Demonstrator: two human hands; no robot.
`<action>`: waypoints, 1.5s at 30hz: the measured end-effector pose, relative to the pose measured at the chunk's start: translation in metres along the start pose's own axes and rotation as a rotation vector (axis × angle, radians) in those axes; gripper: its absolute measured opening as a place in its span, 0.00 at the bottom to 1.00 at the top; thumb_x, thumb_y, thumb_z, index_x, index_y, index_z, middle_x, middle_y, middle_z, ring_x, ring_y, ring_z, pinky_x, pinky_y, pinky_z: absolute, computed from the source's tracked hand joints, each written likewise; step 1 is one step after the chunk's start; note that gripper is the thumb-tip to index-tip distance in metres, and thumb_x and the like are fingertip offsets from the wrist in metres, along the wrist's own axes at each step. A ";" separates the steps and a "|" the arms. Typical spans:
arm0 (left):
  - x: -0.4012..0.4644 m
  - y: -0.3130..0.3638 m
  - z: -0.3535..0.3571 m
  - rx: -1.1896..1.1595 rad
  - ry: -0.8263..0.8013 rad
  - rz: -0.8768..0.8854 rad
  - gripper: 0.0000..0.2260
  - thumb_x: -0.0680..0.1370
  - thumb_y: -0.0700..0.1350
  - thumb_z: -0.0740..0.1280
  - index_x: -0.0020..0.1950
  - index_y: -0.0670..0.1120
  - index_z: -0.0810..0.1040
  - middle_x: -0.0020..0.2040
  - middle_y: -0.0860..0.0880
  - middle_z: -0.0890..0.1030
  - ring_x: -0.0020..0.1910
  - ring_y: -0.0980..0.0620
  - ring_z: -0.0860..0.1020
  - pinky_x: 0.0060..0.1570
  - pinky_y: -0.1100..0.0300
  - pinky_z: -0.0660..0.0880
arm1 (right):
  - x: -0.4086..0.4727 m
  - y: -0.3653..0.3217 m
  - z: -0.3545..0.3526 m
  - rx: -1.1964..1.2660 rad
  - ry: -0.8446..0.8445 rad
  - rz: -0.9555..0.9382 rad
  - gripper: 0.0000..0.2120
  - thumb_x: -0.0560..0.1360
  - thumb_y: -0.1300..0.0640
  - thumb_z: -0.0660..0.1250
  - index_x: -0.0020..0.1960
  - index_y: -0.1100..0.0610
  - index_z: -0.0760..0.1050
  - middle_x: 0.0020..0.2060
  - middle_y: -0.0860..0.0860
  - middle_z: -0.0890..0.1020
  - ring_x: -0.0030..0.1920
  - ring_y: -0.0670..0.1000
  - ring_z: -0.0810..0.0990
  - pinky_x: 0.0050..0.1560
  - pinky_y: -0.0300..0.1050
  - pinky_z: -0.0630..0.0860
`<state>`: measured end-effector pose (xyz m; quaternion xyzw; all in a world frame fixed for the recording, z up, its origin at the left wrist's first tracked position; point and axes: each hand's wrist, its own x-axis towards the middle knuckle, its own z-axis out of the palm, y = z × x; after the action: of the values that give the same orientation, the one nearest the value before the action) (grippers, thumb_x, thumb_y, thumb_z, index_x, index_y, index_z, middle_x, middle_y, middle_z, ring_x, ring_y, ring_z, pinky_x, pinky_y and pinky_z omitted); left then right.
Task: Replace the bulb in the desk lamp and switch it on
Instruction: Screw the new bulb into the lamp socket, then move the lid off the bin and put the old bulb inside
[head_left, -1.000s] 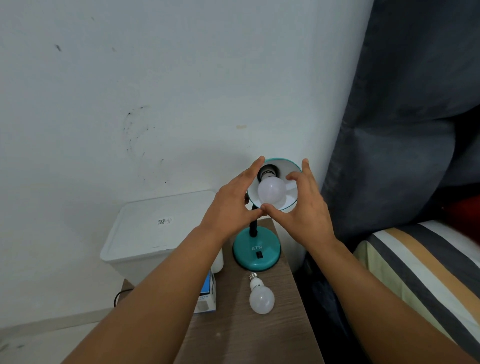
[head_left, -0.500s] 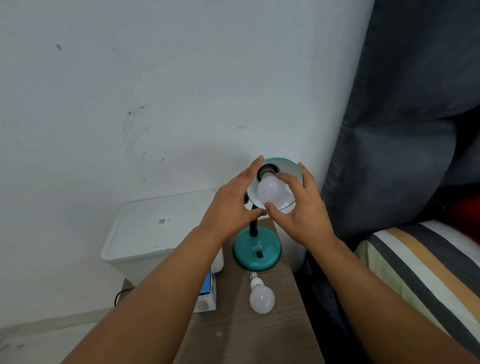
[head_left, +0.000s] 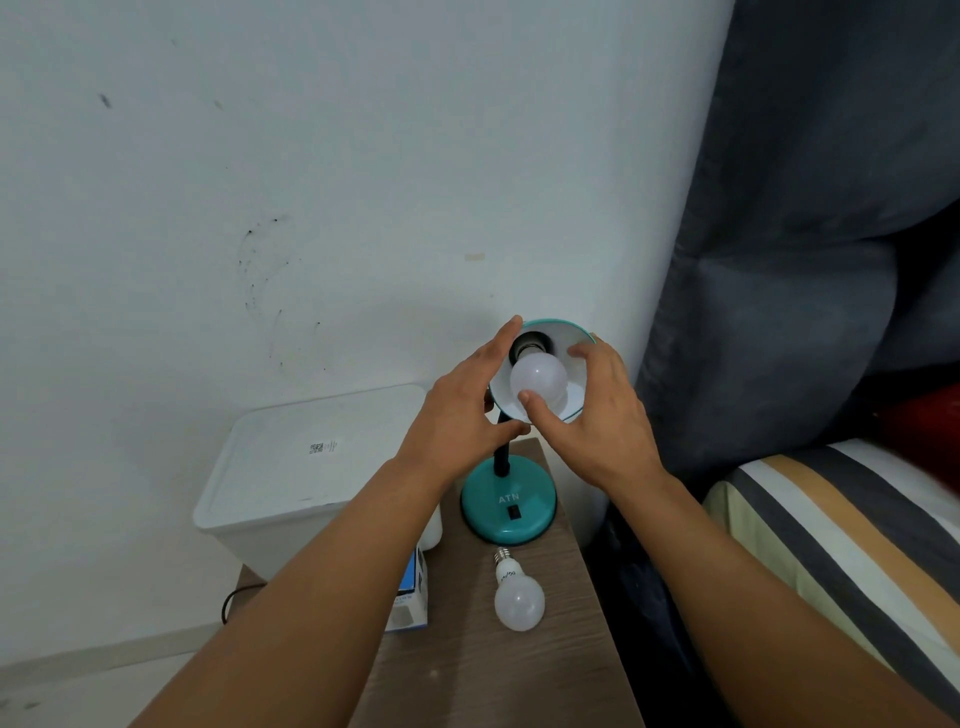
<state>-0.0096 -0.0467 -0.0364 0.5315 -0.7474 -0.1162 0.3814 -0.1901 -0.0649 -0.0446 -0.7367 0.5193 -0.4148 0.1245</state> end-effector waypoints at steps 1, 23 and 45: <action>0.000 0.000 0.000 0.000 0.002 -0.002 0.47 0.71 0.51 0.78 0.79 0.67 0.50 0.71 0.59 0.71 0.58 0.61 0.74 0.55 0.66 0.77 | 0.000 0.000 -0.001 0.027 -0.016 -0.027 0.36 0.70 0.36 0.70 0.72 0.48 0.61 0.74 0.50 0.64 0.72 0.52 0.67 0.61 0.50 0.73; -0.004 0.009 -0.005 0.044 -0.003 -0.052 0.47 0.70 0.51 0.79 0.79 0.65 0.51 0.74 0.57 0.70 0.66 0.55 0.73 0.63 0.60 0.74 | 0.000 -0.004 -0.005 -0.185 -0.057 -0.007 0.33 0.70 0.32 0.66 0.67 0.50 0.66 0.68 0.50 0.70 0.62 0.54 0.76 0.59 0.55 0.75; -0.127 -0.025 -0.109 0.182 0.140 -0.410 0.29 0.78 0.56 0.69 0.77 0.54 0.65 0.75 0.54 0.69 0.74 0.54 0.66 0.69 0.61 0.61 | -0.070 -0.081 0.014 0.162 -0.210 -0.306 0.28 0.76 0.39 0.64 0.73 0.43 0.63 0.77 0.40 0.62 0.75 0.40 0.60 0.71 0.47 0.66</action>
<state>0.1022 0.0803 -0.0333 0.7112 -0.6029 -0.0862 0.3512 -0.1343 0.0274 -0.0375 -0.8337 0.3506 -0.3903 0.1722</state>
